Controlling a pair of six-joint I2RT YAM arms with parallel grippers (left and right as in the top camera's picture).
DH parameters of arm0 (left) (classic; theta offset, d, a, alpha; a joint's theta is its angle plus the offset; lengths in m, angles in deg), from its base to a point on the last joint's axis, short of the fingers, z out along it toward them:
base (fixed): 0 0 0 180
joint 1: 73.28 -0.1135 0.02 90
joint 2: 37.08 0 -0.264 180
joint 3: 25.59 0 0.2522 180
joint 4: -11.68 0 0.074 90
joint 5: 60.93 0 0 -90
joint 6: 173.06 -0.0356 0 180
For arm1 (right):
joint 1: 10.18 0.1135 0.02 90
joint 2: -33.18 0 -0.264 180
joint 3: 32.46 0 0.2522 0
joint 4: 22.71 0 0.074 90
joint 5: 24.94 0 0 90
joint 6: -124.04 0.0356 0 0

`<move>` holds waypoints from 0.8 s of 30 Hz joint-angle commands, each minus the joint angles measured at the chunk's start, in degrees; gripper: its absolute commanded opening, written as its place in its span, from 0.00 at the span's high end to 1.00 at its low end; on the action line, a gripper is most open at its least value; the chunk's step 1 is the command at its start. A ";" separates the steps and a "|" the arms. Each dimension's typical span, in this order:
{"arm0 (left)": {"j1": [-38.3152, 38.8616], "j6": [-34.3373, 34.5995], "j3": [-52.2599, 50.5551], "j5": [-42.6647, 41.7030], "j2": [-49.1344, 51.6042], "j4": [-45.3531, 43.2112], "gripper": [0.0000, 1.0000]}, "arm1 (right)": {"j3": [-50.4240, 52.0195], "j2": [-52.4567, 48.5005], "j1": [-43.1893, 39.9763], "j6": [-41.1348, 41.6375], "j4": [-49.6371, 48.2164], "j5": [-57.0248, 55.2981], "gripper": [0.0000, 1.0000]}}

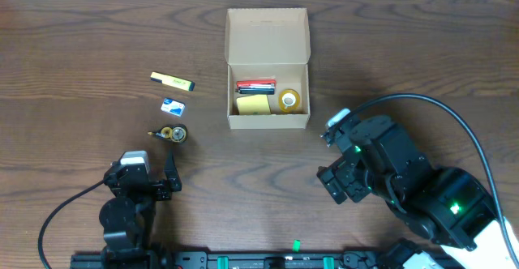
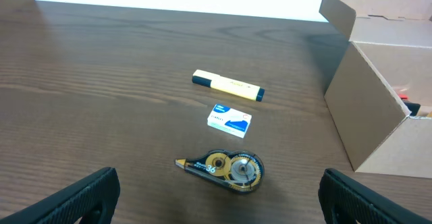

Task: Pack container

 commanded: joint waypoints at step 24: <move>0.24 0.20 -1.27 1.01 -0.33 0.31 0.05 | 0.09 -0.07 -0.28 -0.68 0.04 0.20 0.01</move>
